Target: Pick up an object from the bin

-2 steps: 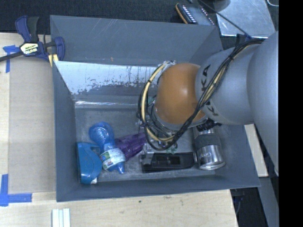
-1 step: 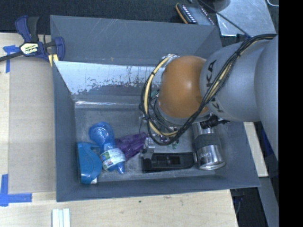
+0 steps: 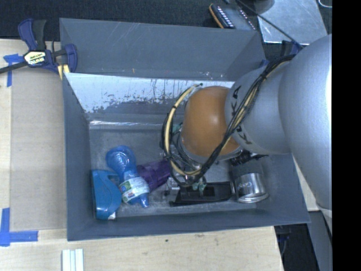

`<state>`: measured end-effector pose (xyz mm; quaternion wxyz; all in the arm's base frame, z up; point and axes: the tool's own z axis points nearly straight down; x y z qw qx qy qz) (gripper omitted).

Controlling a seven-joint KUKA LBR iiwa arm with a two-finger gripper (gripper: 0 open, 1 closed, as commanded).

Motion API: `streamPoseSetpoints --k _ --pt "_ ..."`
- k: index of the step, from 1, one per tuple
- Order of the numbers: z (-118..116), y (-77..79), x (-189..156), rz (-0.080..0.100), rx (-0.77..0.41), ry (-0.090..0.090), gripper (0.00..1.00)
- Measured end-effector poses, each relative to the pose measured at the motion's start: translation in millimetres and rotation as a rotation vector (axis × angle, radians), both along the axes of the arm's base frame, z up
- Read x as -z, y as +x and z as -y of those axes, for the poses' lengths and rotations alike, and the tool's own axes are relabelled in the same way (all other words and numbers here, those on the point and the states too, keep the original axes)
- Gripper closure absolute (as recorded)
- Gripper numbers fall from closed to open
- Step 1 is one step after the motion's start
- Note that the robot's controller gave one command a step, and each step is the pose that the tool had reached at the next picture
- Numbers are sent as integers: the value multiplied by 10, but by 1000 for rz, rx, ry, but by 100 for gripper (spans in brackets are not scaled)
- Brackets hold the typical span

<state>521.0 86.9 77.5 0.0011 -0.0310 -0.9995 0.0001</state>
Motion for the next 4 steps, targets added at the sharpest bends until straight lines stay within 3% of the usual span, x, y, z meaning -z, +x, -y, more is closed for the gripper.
streamPoseSetpoints --k 1,2,3,4 --pt "56 105 74 14 178 0 100" --pt "56 105 74 14 178 0 100" --pt "59 184 -655 23 174 1 100" --pt "202 397 -1631 20 193 1 100"
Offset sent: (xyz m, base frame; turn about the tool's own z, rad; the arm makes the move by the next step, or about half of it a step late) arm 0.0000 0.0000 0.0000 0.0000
